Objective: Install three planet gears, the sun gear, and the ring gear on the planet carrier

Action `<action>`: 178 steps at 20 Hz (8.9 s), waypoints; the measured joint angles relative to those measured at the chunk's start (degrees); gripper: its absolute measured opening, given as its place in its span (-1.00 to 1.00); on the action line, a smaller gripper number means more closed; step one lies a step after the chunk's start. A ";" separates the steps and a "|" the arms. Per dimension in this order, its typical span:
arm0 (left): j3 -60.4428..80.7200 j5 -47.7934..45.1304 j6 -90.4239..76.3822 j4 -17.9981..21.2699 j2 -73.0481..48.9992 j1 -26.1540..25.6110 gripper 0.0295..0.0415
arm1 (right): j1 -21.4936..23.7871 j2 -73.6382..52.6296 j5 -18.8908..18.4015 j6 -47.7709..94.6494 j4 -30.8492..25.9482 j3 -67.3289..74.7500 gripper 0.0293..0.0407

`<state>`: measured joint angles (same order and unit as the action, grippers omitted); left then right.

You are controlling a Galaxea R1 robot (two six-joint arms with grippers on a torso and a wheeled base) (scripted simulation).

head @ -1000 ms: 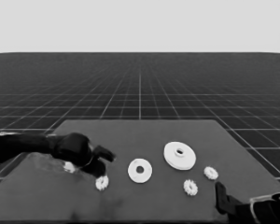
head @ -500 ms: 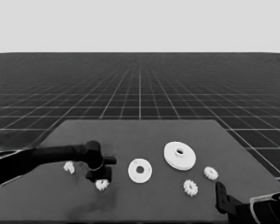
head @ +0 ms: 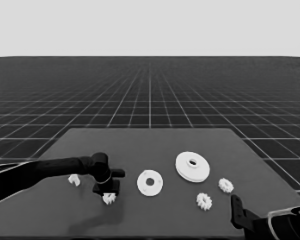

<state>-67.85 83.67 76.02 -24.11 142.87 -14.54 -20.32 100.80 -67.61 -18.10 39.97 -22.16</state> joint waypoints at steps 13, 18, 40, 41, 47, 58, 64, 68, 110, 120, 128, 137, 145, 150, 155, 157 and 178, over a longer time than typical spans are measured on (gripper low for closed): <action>7.83 4.29 4.23 12.23 -2.40 12.82 -0.72 | 0.00 0.00 0.00 0.00 0.00 0.00 0.61; -1.26 6.28 13.09 12.87 14.79 13.63 -0.72 | 0.00 0.00 0.00 0.00 0.00 0.00 0.61; -17.26 4.31 8.37 3.46 26.50 4.01 0.47 | 0.00 0.00 0.00 0.00 0.00 0.00 0.61; -17.26 4.31 8.37 3.46 26.50 4.01 0.49 | 0.00 0.00 0.00 0.00 0.00 0.00 0.61; -14.23 5.52 10.48 7.10 25.81 7.41 0.49 | 0.00 0.00 0.00 0.00 0.00 0.00 0.61; -13.88 1.86 -11.12 16.02 6.52 15.94 0.50 | 0.00 0.00 0.00 0.00 0.00 0.00 0.61; -33.12 0.11 -31.10 18.35 3.05 16.35 0.49 | 0.00 0.00 0.00 0.00 0.00 0.00 0.61; -38.92 -5.08 -33.96 14.15 5.44 9.72 0.49 | 0.00 0.00 0.00 0.00 0.00 0.00 0.61; -43.32 -0.69 -11.13 9.58 32.59 8.45 -0.71 | 0.00 0.00 0.00 0.00 0.00 0.00 0.61; -44.49 -1.33 -11.73 8.83 33.00 7.62 0.47 | 0.00 0.00 0.00 0.00 0.00 0.00 0.61; -38.92 1.73 -8.69 13.16 31.11 12.74 0.49 | 0.00 0.00 0.00 0.00 0.00 0.00 0.61; -11.35 -16.38 -35.58 12.02 15.55 20.27 0.89 | 0.00 0.00 0.00 0.00 0.00 0.00 0.61; 43.14 -44.51 -95.25 6.42 -41.55 33.94 0.49 | 0.00 0.00 0.00 0.00 0.00 0.00 0.61; 43.86 -44.89 -96.06 6.34 -42.26 34.13 0.49 | 17.72 26.03 -19.11 -53.77 -23.62 -24.97 0.65; 43.91 -44.91 -96.12 6.34 -42.31 34.14 0.49 | 18.22 29.04 -19.31 -58.18 -26.77 -31.16 0.61; 43.91 -44.92 -96.12 6.34 -42.31 34.15 0.49 | 12.53 29.97 -17.62 -57.32 -21.09 -33.68 0.61; 43.91 -44.92 -96.12 6.34 -42.32 34.15 0.49 | 12.70 29.86 -17.97 -57.69 -21.80 -33.32 -0.66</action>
<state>-23.94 38.76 -20.10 -17.77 100.55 19.61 -7.63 130.66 -85.59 -75.79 18.17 -55.48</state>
